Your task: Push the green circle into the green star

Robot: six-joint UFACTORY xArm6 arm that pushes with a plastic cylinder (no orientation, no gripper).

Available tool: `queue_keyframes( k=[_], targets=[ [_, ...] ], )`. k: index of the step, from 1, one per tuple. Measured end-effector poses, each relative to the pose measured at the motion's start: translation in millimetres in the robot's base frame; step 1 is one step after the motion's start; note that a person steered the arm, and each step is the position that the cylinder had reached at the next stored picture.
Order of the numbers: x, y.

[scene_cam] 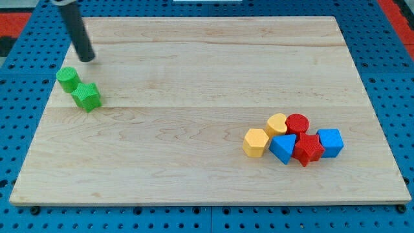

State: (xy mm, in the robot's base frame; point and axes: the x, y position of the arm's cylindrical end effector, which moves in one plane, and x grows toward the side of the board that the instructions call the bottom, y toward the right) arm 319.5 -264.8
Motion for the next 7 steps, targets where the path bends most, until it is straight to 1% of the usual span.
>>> queue_keyframes(
  k=[1, 2, 3, 4, 6, 7],
  targets=[
    [-6, -39],
    [-1, -37],
    [15, -25],
    [44, -25],
    [89, -19],
    [92, -13]
  ],
)
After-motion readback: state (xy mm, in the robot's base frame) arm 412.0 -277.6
